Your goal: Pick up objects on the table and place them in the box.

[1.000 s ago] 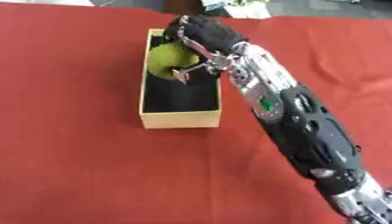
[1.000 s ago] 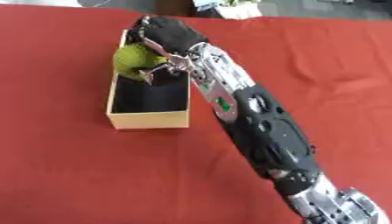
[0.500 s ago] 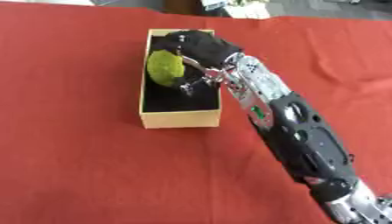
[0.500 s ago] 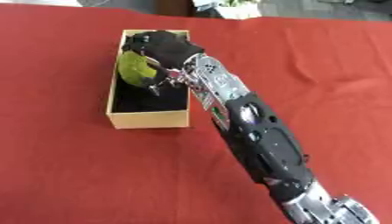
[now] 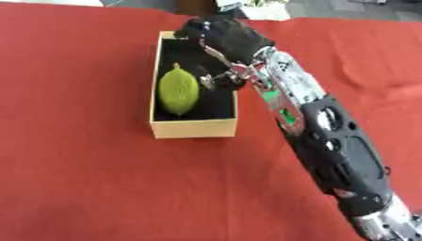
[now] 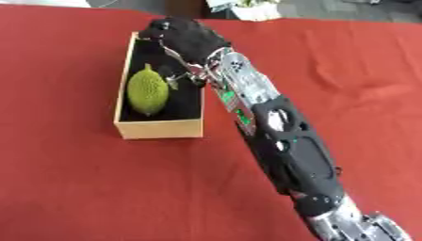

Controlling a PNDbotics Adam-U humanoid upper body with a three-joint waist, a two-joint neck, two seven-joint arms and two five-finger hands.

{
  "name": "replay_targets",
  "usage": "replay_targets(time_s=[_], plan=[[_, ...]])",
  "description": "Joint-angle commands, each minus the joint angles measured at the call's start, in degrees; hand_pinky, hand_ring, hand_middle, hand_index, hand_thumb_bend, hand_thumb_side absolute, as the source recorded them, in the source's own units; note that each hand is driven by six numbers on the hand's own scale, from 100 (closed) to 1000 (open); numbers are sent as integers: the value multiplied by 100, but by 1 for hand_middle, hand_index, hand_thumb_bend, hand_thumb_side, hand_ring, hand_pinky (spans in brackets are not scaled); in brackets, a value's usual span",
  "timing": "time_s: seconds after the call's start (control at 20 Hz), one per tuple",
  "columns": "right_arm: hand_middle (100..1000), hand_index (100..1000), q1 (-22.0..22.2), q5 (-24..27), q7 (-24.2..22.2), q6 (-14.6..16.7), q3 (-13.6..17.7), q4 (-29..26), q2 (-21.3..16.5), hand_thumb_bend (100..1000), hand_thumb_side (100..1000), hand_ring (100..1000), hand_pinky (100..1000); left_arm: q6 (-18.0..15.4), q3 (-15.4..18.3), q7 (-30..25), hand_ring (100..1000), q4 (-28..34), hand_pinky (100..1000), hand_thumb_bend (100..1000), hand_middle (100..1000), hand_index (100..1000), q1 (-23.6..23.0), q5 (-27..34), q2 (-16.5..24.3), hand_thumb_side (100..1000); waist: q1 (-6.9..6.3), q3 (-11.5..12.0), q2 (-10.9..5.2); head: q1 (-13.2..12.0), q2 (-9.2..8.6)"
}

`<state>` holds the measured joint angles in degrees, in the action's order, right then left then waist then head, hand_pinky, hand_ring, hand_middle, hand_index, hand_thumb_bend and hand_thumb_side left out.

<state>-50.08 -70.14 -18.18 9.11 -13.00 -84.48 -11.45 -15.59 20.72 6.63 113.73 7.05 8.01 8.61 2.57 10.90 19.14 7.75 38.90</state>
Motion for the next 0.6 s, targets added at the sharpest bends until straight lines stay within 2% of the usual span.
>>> replay_targets(time_s=[0.05,0.1,0.2,0.25,0.3,0.45,0.5,0.6], plan=[[799,915,-79,210,255,-212,322,-499,-218,100,100,840,837,-7,34,6,823,86,594,199,853,693,30,25,71,726,-39,-14,-108,-29,-62],[789,910,-78,292,338,-295,434,-634,-291,100,100,832,828,-10,45,17,823,86,594,199,853,693,25,23,72,726,-43,-35,-111,-54,-59],[767,887,-36,470,517,-473,706,-923,-486,100,246,814,811,-12,68,40,823,86,594,199,854,693,15,13,71,726,-47,-76,-114,-101,-56],[762,880,18,560,607,-563,849,-1060,-585,100,366,806,802,-12,75,50,824,86,594,198,853,693,12,6,72,726,-48,-93,-114,-122,-54],[763,877,84,652,699,-655,997,-1156,-682,100,446,805,798,-12,80,57,824,86,594,198,853,693,9,-2,73,725,-49,-108,-114,-141,-54],[762,870,247,911,959,-915,1418,-1270,-992,100,589,803,795,-22,88,72,824,86,594,197,853,693,5,-17,82,725,-47,-124,-112,-171,-55],[762,871,320,1256,1201,-1070,1562,-1264,-1143,100,607,803,796,-25,88,74,824,86,594,197,853,693,5,-22,88,725,-42,-124,-110,-173,-55],[764,873,491,2535,1851,-1253,1742,-1132,-1528,100,635,805,805,-28,88,77,824,86,594,197,853,693,4,-29,98,724,-33,-128,-107,-177,-53]])
